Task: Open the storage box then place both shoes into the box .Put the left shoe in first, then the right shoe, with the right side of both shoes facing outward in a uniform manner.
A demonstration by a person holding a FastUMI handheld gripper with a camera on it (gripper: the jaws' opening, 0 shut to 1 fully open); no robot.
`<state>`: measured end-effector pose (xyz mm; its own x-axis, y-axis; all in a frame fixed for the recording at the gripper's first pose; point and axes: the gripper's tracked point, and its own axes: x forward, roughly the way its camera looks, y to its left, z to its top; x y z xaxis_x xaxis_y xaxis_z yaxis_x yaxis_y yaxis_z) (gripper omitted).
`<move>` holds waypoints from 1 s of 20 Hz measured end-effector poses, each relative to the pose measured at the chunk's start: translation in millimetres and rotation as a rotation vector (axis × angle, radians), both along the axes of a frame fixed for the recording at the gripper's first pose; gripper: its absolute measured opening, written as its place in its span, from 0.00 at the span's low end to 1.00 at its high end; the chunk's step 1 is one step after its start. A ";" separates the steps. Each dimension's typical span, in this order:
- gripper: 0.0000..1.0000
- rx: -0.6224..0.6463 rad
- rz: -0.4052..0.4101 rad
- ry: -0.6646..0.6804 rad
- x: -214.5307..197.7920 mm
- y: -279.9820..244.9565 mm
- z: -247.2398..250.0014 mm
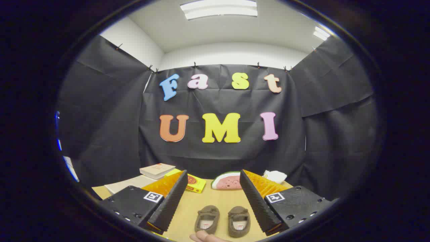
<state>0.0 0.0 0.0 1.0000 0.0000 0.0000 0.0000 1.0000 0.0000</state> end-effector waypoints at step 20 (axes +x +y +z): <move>0.94 0.084 -0.056 0.116 24.0 32.0 -37.7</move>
<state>24.0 32.0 -37.7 0.9917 -0.0505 -0.1183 0.0602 0.9949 0.0806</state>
